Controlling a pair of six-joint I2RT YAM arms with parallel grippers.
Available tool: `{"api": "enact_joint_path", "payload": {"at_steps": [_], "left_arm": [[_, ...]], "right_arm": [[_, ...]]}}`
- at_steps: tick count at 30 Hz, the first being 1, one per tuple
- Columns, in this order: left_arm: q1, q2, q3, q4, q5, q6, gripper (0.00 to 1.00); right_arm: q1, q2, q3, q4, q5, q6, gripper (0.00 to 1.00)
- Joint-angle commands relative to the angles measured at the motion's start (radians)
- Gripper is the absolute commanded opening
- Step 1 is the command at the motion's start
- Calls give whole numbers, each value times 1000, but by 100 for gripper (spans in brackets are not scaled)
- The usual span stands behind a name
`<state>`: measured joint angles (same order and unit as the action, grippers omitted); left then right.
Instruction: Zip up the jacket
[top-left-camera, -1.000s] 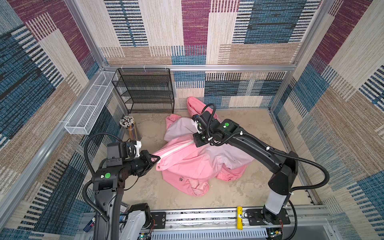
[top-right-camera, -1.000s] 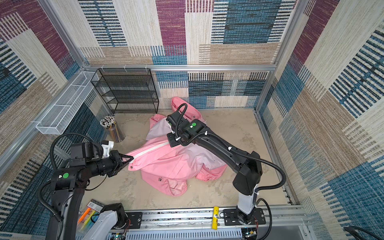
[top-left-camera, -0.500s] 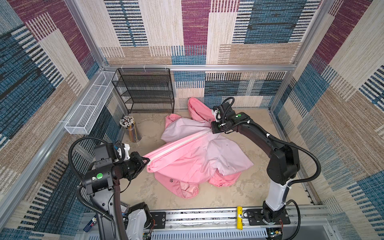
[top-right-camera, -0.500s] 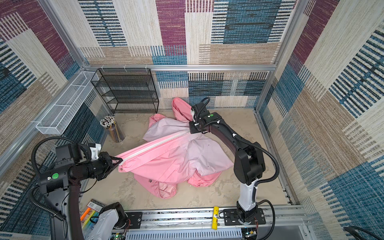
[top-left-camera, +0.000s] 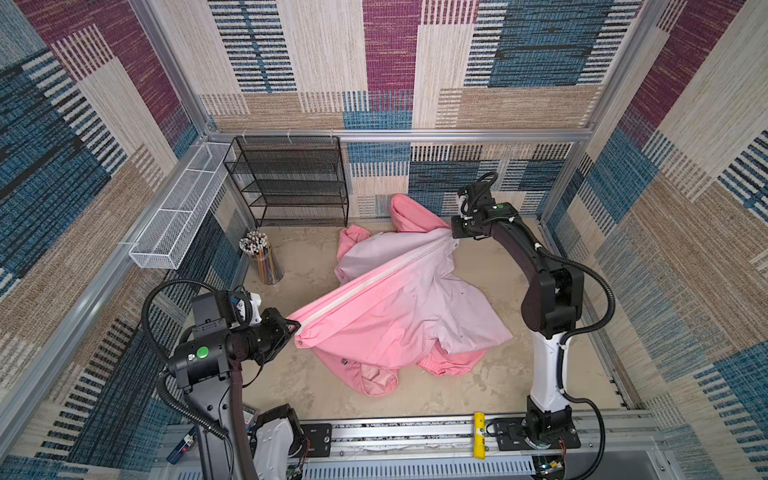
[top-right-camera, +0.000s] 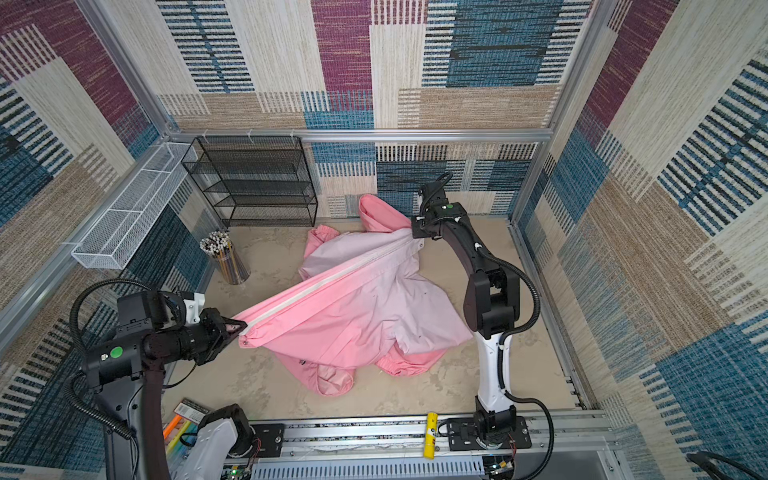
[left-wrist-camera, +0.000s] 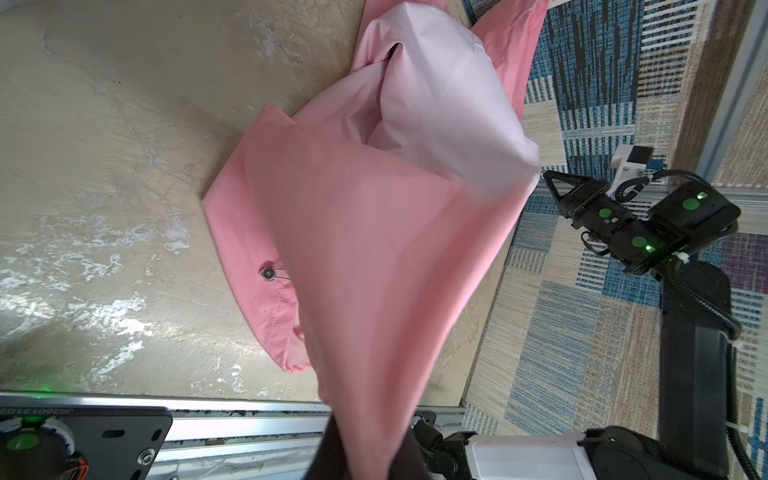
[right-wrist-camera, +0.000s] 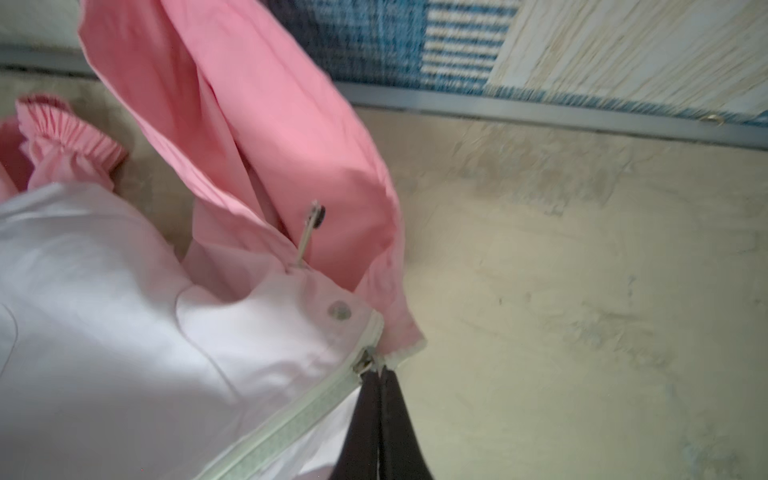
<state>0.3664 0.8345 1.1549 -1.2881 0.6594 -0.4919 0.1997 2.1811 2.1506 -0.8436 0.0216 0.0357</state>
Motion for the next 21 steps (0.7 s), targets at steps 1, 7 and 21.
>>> {"api": "enact_joint_path", "payload": {"at_steps": [1,7,21], "left_arm": [[0,22,8,59,76,-26,0],[-186,65,-15,273,7,-105,54],[-330,45,-642,1482,-668,337,99]], "right_arm": [[-29,32,188,-38,91,-36,0],[-26,-1,322,-122,64,1,39],[-32,-876,-1431,1352,242,-113,100]]}}
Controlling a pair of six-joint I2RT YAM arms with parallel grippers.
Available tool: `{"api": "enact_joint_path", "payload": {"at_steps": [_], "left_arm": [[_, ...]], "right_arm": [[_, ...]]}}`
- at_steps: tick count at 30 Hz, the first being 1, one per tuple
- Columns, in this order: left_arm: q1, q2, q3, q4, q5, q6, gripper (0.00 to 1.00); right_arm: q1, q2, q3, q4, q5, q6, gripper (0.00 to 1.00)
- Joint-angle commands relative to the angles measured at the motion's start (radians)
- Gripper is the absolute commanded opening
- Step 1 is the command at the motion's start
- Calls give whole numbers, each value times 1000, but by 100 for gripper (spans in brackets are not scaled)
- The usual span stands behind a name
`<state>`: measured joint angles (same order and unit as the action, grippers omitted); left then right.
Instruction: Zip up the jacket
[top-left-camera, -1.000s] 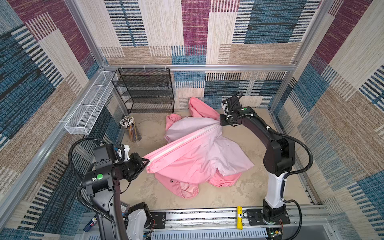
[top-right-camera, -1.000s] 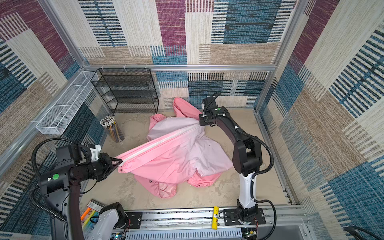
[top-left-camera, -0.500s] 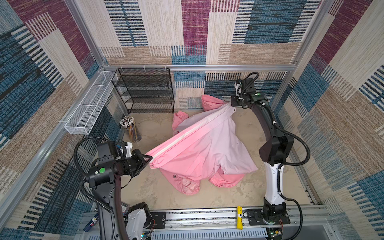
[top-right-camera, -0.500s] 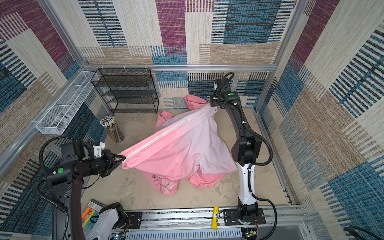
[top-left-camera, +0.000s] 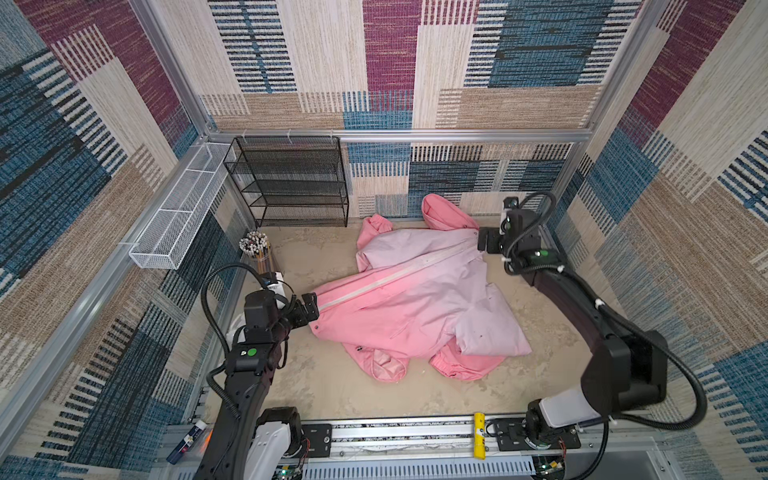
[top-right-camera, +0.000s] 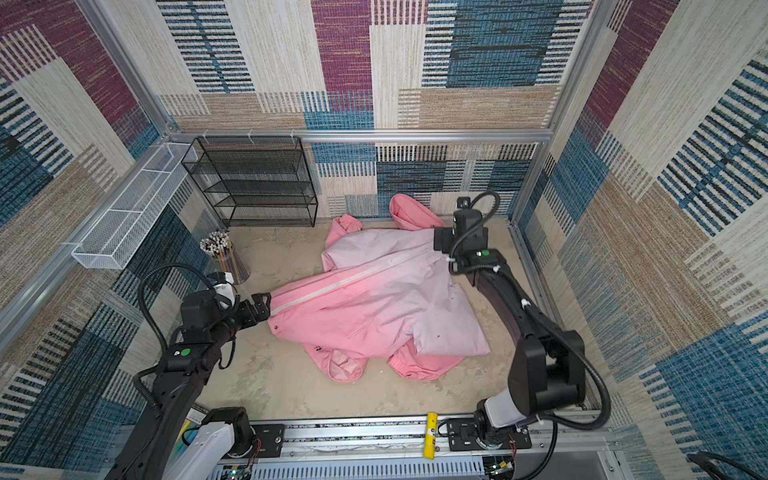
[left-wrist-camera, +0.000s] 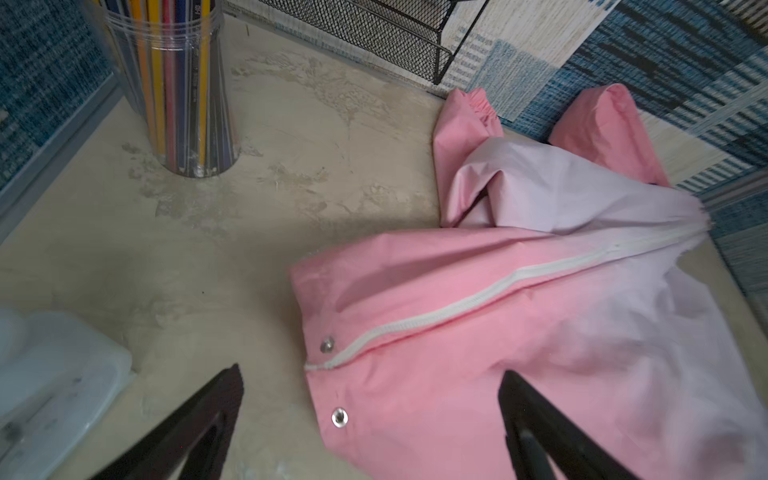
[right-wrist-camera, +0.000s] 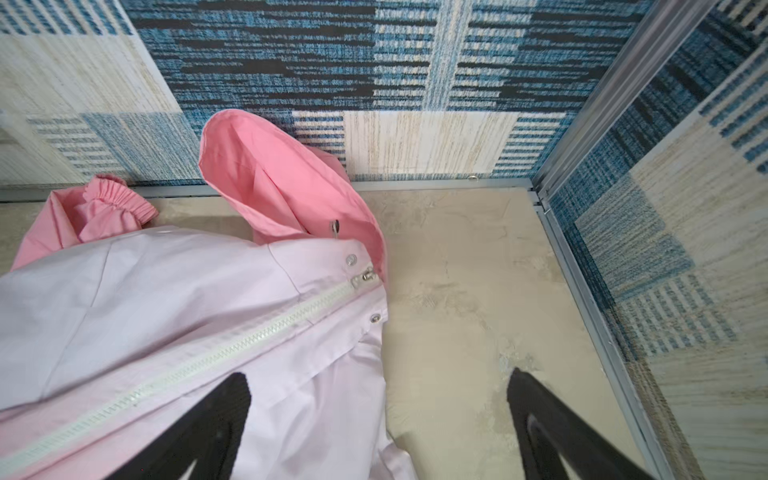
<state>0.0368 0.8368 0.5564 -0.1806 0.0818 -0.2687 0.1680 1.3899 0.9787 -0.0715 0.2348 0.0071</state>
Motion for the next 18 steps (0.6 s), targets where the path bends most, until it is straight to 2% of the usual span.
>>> {"api": "enact_joint_path", "payload": {"at_steps": [1,3,4,5,7,8,10,11,13,14,16,17,18], "left_arm": [[-1,87,-44,365,-99,114,99],[-2,159,-99,466,-118,130,99],[-6,184,-148,550,-135,131,99],[-8,218,-198,658,-161,130,99],[-7,281,-230,722,-200,153,99],[-7,320,-254,773,-198,167,99],[-8,411,-319,1040,-163,206,99],[-10,452,-319,1093,-156,232,99],[-11,515,-278,1067,-180,225,99],[-11,550,-272,1095,-155,237,100],[-12,661,-245,1148,-112,258,99],[-12,701,-224,1184,-83,274,99],[-12,682,-180,1068,-80,271,99]], "right_arm": [[-12,-101,-345,623,68,-56,100],[-23,-92,-472,693,109,-52,100],[-22,-93,-553,784,94,-72,100],[-22,-96,-655,938,73,-66,100],[-28,-52,-807,1244,50,-49,100],[-27,-22,-819,1324,76,-68,100],[-47,8,-815,1354,11,-87,100],[-57,47,-808,1362,-8,-78,100],[-75,110,-830,1480,-53,-82,100],[-98,72,-831,1408,-96,-57,100],[-117,160,-865,1569,-111,-51,100],[-116,177,-855,1587,-132,-64,100],[-116,134,-815,1435,-155,-63,100]]}}
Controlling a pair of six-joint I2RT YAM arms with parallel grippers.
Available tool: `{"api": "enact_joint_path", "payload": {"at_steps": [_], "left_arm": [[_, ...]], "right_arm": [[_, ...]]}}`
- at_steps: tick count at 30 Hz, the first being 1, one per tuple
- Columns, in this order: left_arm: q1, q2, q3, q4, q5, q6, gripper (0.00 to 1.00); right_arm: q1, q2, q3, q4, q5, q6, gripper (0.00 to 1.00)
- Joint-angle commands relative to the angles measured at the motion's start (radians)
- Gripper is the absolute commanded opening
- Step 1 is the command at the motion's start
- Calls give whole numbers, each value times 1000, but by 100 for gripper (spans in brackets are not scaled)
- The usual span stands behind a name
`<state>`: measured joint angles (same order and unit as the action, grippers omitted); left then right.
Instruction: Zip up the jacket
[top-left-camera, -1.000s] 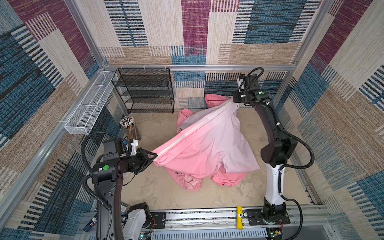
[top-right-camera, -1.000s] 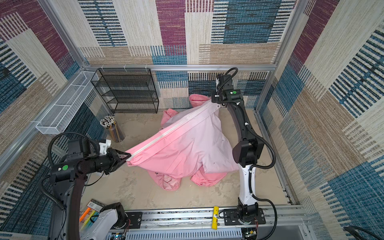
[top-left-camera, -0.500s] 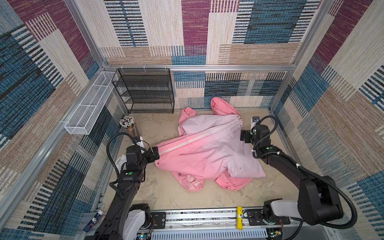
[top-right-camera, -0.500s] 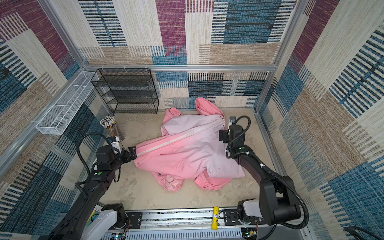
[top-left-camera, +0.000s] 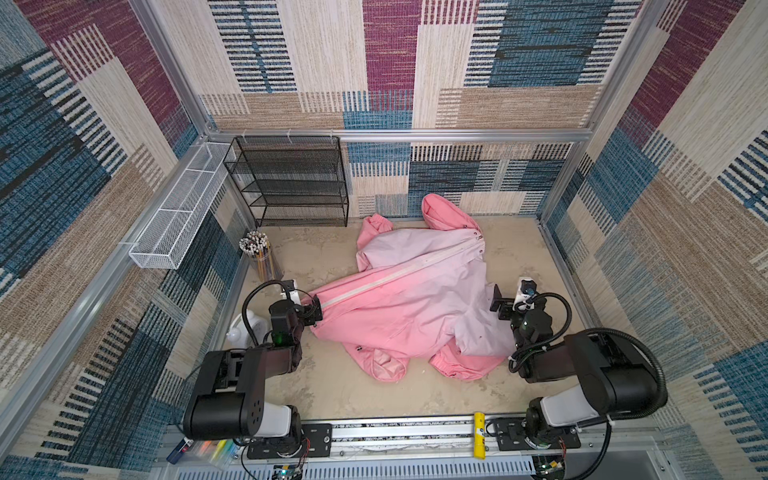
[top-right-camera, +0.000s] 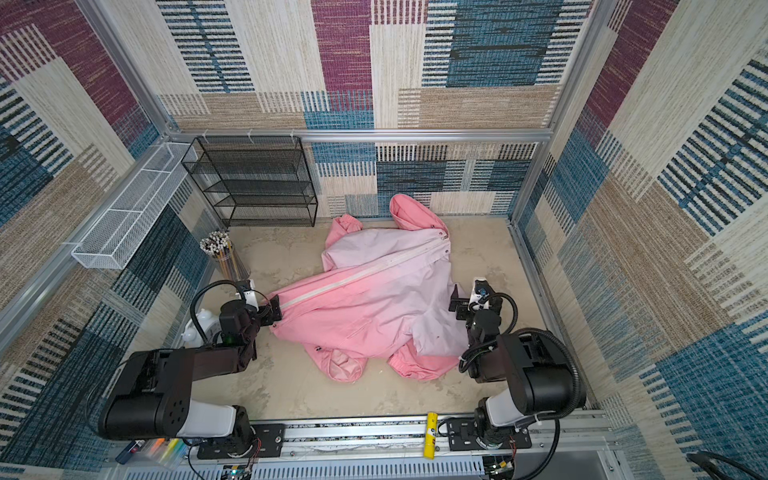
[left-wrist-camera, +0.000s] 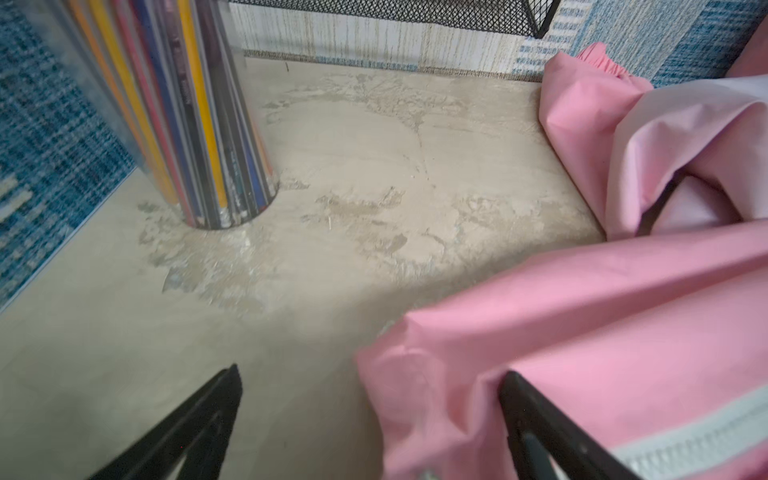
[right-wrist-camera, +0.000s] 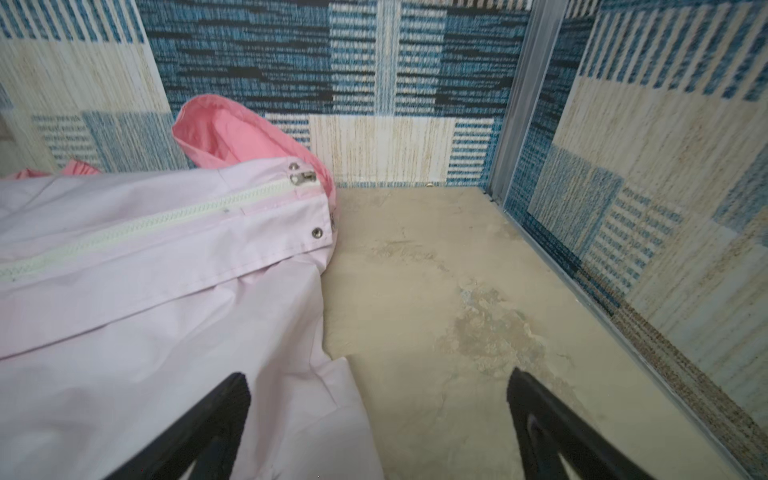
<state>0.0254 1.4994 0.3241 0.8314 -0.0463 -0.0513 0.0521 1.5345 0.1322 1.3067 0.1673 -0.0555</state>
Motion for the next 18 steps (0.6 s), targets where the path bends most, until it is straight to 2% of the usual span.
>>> {"api": "enact_joint_path", "payload": {"at_steps": [1,2,3,4,13,16,18], "left_arm": [[-1,3,119,-112,18,43,99],[-1,39,143,-106,-11,37,99],[-3,33,120,-70,-9,35,99],[-2,24,127,-94,-25,26,99],[-4,23,127,-102,-27,27,99],[-4,23,127,-101,-27,26,99],[-4,24,127,-100,-27,26,99]], "right_arm": [[-17,1,53,26,-125,8,100],[-25,19,63,45,-114,21,100],[-34,-4,71,-16,-124,30,100],[-38,2,67,4,-131,30,100],[-40,4,74,-13,-135,31,100],[-74,9,95,-47,-222,41,100],[-74,0,78,-25,-225,37,100]]}}
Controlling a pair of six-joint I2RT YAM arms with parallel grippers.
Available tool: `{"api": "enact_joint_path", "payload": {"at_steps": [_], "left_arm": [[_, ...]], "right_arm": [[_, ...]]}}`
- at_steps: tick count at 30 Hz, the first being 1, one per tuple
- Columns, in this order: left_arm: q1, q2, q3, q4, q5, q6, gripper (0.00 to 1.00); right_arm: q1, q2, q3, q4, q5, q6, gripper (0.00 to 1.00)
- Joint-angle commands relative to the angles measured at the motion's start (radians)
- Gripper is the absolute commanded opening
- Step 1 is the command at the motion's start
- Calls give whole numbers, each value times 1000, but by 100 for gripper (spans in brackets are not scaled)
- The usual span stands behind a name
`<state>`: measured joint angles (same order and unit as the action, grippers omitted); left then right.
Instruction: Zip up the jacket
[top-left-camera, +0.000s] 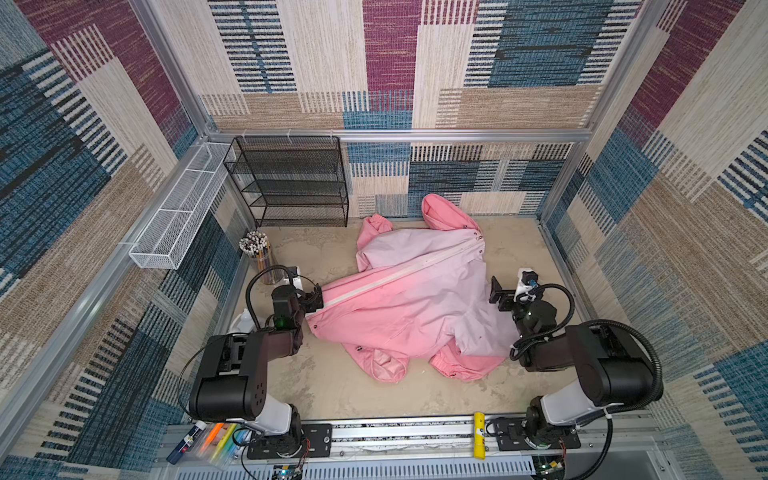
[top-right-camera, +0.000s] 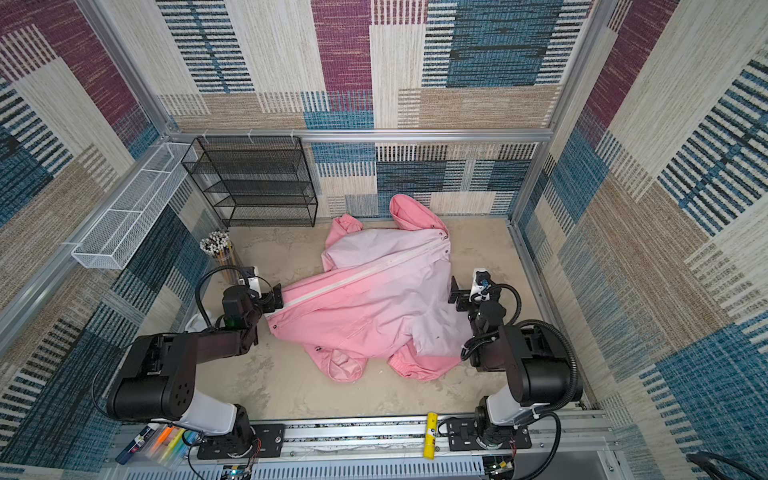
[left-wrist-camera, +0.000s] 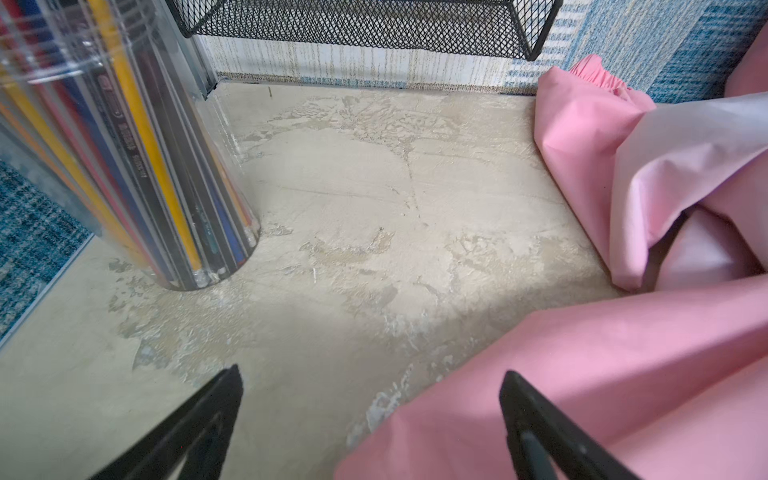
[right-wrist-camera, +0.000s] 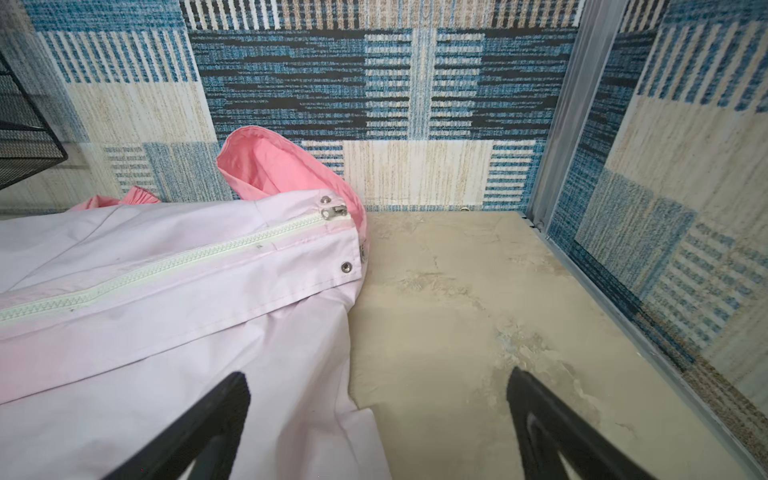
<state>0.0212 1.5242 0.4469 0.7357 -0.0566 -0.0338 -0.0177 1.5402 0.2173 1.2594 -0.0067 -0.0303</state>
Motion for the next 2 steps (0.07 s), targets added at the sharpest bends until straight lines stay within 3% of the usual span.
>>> {"api": "enact_joint_path", "payload": {"at_steps": [1,2], "left_arm": [[0,-2,3,-4,-15,9,99],[0,-2,3,-4,-15,9,99]], "right_arm": [[-4,-5,-5,21,-52,10,100],[-4,-8,-4,19,-52,11,100]]}}
